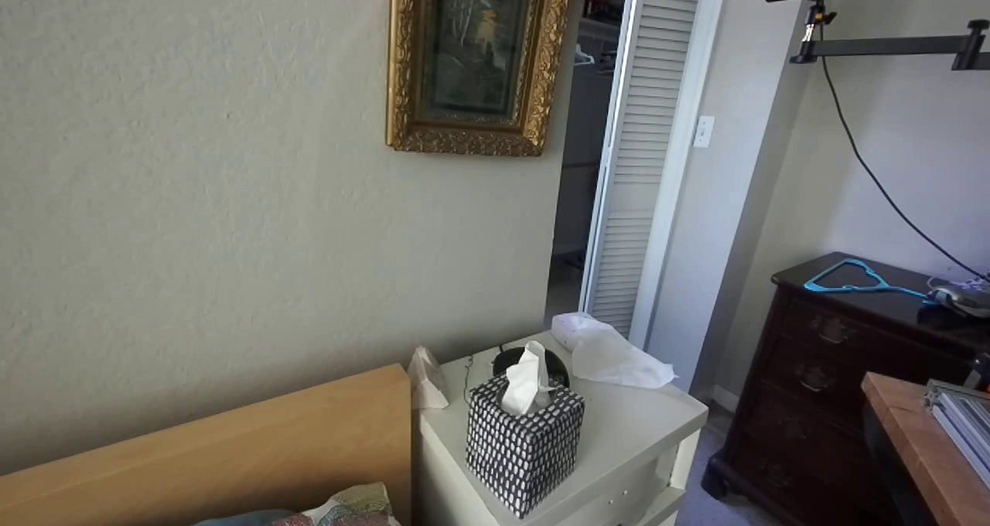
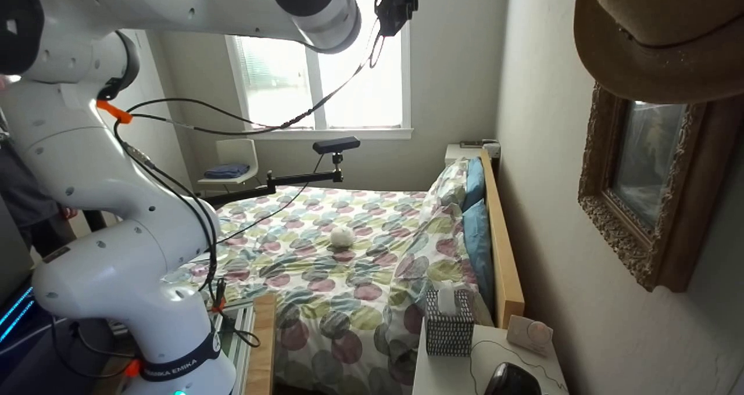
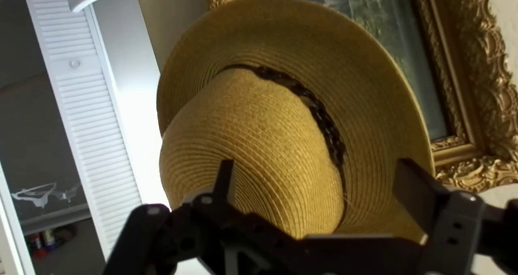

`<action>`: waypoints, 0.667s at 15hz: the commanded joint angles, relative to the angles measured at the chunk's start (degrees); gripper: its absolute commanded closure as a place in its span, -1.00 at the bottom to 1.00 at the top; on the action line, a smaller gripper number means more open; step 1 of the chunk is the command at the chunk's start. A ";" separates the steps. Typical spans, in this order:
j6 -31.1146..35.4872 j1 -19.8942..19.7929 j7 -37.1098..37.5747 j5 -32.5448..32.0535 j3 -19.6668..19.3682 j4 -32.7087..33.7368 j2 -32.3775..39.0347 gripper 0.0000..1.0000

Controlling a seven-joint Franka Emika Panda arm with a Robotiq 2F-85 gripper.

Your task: Put the hat on the white table

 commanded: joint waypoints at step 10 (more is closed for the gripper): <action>0.17 -13.85 8.06 -6.23 10.51 11.90 7.08 -1.00</action>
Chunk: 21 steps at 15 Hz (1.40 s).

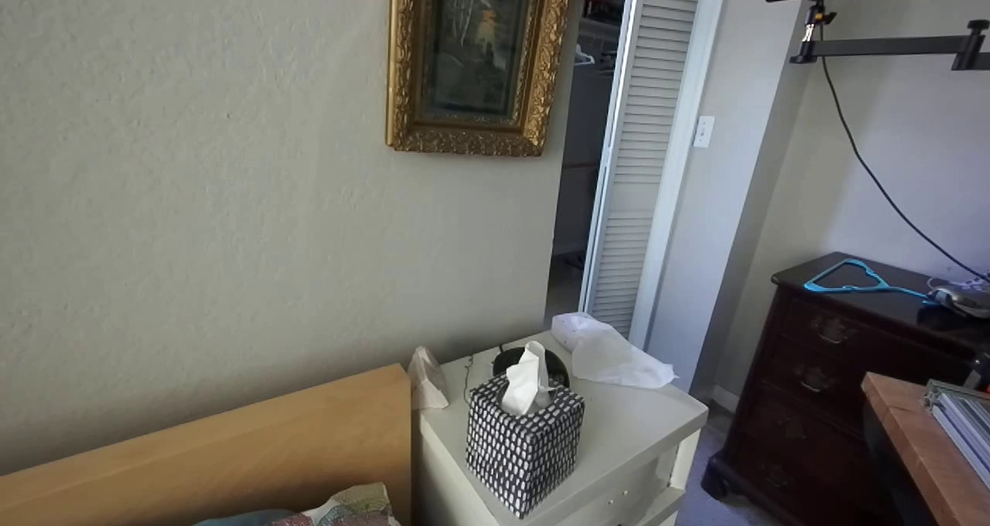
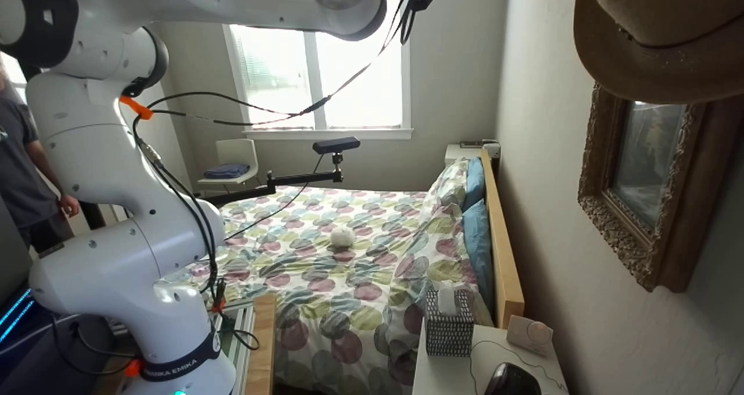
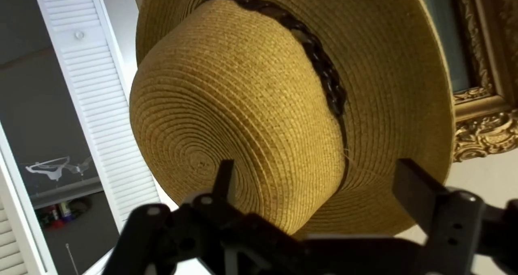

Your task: Put the hat on the white table

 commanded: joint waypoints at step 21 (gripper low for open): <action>0.30 -4.30 -1.23 -0.53 2.06 5.03 5.15 1.00</action>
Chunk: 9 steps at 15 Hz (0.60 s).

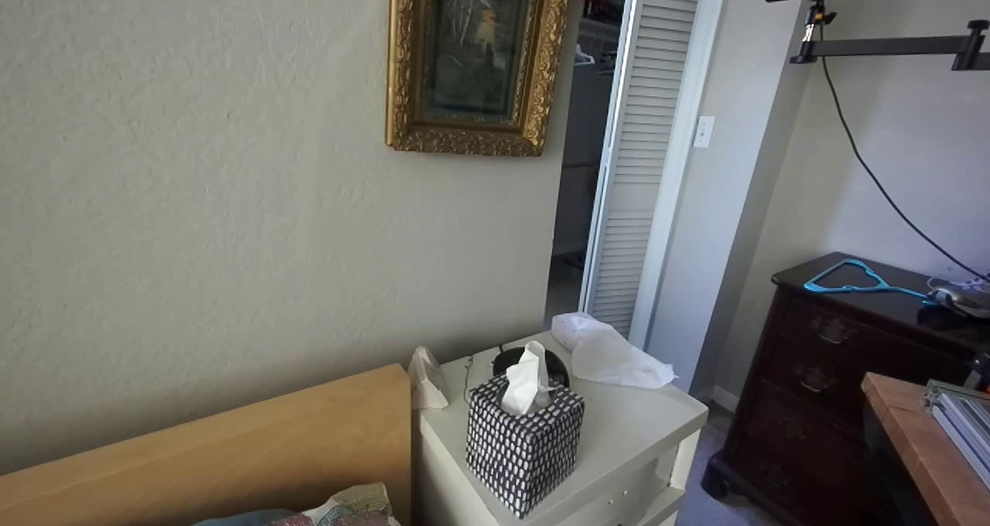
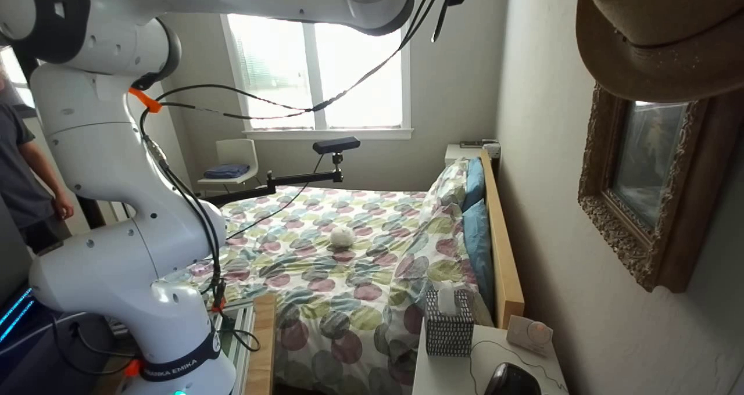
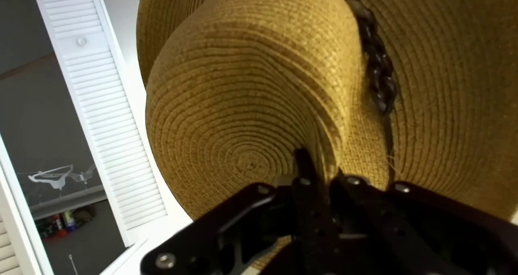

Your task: Put the hat on the white table

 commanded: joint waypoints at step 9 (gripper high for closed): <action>-6.02 7.22 -0.10 -0.73 -10.05 -7.48 -13.72 0.96</action>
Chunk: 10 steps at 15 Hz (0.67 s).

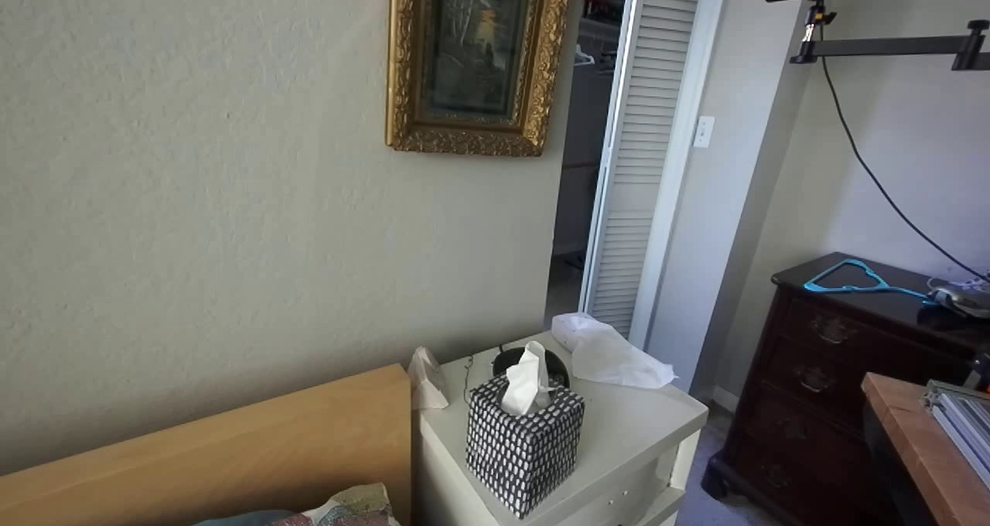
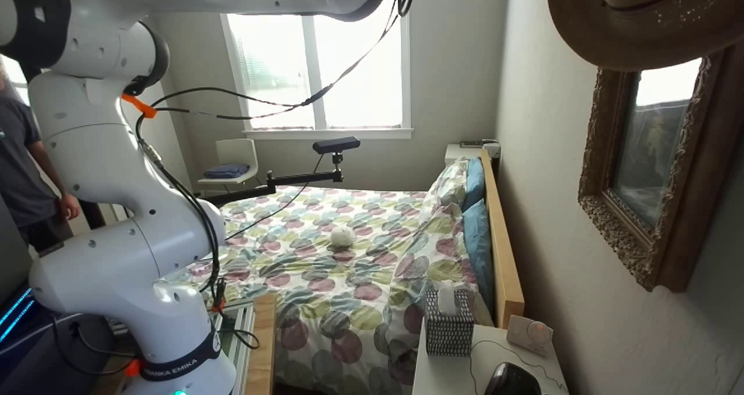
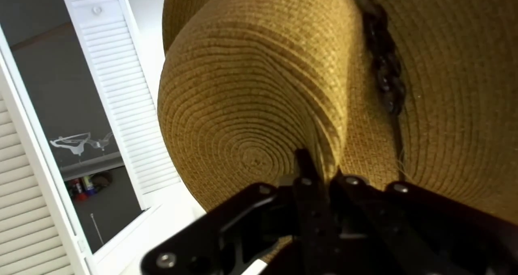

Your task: Put the hat on the white table

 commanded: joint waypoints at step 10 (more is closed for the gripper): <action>-29.75 19.03 -4.47 -2.59 -12.20 -13.94 -17.12 0.96</action>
